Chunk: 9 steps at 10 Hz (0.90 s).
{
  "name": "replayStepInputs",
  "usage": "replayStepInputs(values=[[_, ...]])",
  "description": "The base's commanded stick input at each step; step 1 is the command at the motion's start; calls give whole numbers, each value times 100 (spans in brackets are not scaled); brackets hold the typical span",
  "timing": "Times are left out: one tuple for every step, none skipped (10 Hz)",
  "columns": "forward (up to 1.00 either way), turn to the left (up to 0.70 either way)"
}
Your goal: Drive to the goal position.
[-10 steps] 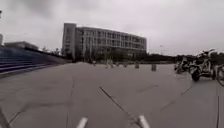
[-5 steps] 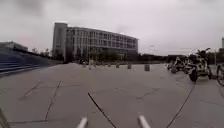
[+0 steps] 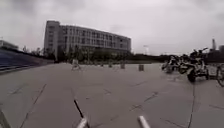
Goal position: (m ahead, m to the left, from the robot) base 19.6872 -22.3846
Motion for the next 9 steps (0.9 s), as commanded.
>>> replayStepInputs(values=[[100, -2], [100, -2], [100, -2], [100, -2], [100, -2], [100, -2], [100, -2], [100, -2], [100, -4]])
